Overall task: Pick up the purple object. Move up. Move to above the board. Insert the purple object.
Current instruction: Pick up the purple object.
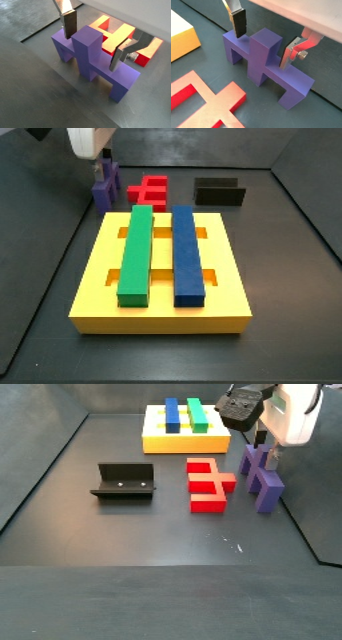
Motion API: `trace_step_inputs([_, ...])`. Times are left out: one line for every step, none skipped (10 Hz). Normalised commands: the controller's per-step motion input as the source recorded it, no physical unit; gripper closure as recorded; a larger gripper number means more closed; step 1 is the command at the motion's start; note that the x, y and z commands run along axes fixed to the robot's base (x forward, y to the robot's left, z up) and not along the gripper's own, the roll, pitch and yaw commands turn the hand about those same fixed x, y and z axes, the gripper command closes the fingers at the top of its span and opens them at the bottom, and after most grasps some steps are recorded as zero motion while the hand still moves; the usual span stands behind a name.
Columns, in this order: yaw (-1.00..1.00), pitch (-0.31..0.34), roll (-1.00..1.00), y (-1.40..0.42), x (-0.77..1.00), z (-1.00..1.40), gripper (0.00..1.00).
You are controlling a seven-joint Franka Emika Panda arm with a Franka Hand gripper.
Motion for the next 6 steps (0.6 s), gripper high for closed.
trace_step_inputs([0.12, 0.0, -0.04, 0.05, 0.0, 0.0, 0.0])
trace_step_inputs([0.0, 0.0, 0.0, 0.0, 0.0, 0.0, 0.0])
trace_step_inputs([0.0, 0.0, 0.0, 0.0, 0.0, 0.0, 1.0])
trace_step_inputs([0.0, 0.0, 0.0, 0.0, 0.0, 0.0, 1.0])
trace_step_inputs([0.0, 0.0, 0.0, 0.0, 0.0, 0.0, 1.0])
trace_step_inputs([0.0, 0.0, 0.0, 0.0, 0.0, 0.0, 1.0])
